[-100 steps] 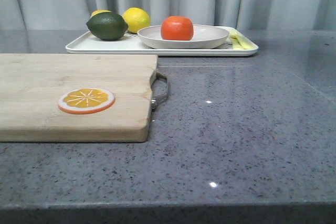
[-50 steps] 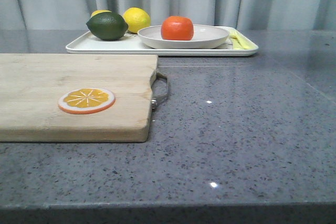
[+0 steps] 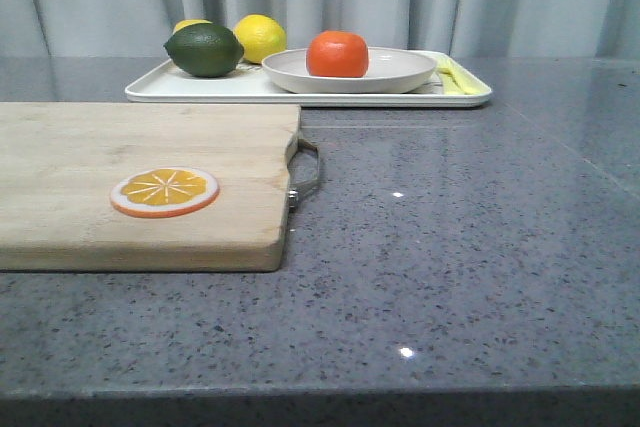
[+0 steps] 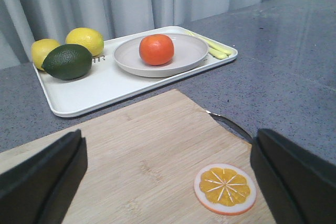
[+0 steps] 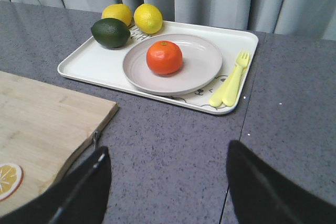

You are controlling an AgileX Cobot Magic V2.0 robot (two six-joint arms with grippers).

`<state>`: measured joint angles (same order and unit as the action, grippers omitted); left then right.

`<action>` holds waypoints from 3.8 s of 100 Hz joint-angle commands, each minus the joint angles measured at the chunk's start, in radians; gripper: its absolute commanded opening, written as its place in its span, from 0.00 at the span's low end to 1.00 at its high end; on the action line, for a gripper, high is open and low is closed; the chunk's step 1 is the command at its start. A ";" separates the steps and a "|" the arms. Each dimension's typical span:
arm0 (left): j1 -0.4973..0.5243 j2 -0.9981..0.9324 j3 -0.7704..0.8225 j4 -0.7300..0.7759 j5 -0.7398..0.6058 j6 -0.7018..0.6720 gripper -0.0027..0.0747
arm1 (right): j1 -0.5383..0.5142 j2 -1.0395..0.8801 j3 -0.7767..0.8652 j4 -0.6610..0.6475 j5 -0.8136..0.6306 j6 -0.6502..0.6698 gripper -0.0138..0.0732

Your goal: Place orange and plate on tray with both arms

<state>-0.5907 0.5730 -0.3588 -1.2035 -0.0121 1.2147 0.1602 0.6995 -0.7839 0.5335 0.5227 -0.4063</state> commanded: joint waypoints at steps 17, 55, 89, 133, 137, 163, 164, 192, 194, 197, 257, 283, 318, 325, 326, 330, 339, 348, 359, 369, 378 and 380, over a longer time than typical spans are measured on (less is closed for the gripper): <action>0.000 0.000 -0.029 -0.003 -0.018 0.000 0.82 | -0.007 -0.254 0.190 0.012 -0.135 -0.015 0.71; 0.000 0.000 -0.029 -0.003 -0.018 0.000 0.82 | -0.007 -0.394 0.335 0.012 -0.129 -0.015 0.71; 0.000 0.000 -0.029 -0.003 -0.018 0.000 0.40 | -0.007 -0.394 0.336 0.012 -0.126 -0.015 0.50; 0.000 0.000 -0.029 -0.003 -0.018 0.000 0.01 | -0.007 -0.394 0.337 0.012 -0.117 -0.015 0.08; 0.000 0.000 -0.029 -0.003 -0.018 0.000 0.01 | -0.007 -0.394 0.337 0.012 -0.117 -0.015 0.08; 0.000 0.000 -0.029 -0.003 -0.018 0.000 0.01 | -0.007 -0.394 0.337 0.012 -0.117 -0.015 0.08; 0.000 0.000 -0.029 -0.003 -0.018 0.000 0.01 | -0.007 -0.394 0.337 0.012 -0.117 -0.015 0.08; 0.000 0.000 -0.029 -0.003 -0.018 0.000 0.01 | -0.007 -0.394 0.337 0.012 -0.117 -0.015 0.08; 0.000 0.000 -0.029 -0.003 -0.018 0.000 0.01 | -0.007 -0.394 0.337 0.012 -0.117 -0.015 0.08; 0.000 0.000 -0.029 -0.003 -0.018 0.000 0.01 | -0.007 -0.394 0.337 0.012 -0.117 -0.015 0.08; -0.006 -0.035 -0.029 0.427 -0.043 -0.235 0.01 | -0.007 -0.394 0.337 0.012 -0.117 -0.015 0.08; 0.004 -0.184 0.044 1.169 -0.047 -0.944 0.01 | -0.007 -0.394 0.337 0.012 -0.117 -0.015 0.08; 0.273 -0.458 0.219 1.310 0.068 -1.215 0.01 | -0.007 -0.394 0.337 0.012 -0.117 -0.015 0.08; 0.314 -0.510 0.238 1.310 0.091 -1.215 0.01 | -0.007 -0.394 0.337 0.012 -0.117 -0.015 0.08; 0.321 -0.515 0.237 1.310 0.094 -1.215 0.01 | -0.007 -0.394 0.337 0.012 -0.117 -0.015 0.08; 0.339 -0.545 0.246 1.310 0.119 -1.215 0.01 | -0.007 -0.394 0.337 0.012 -0.117 -0.015 0.08; 0.382 -0.605 0.264 1.310 0.175 -1.215 0.01 | -0.007 -0.394 0.337 0.012 -0.117 -0.015 0.08; 0.416 -0.611 0.282 1.310 0.187 -1.215 0.01 | -0.007 -0.394 0.337 0.012 -0.116 -0.015 0.08; 0.434 -0.611 0.314 1.317 0.183 -1.251 0.01 | -0.007 -0.394 0.337 0.012 -0.116 -0.015 0.08; 0.434 -0.611 0.347 1.317 0.175 -1.288 0.01 | -0.007 -0.394 0.337 0.012 -0.116 -0.015 0.08; 0.434 -0.611 0.368 1.319 0.161 -1.293 0.01 | -0.007 -0.394 0.337 0.012 -0.116 -0.015 0.08; 0.434 -0.611 0.366 1.322 0.168 -1.293 0.01 | -0.007 -0.394 0.337 0.012 -0.116 -0.015 0.08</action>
<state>-0.1602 -0.0041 0.0000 0.1105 0.2366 -0.0574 0.1602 0.2983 -0.4217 0.5335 0.4694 -0.4067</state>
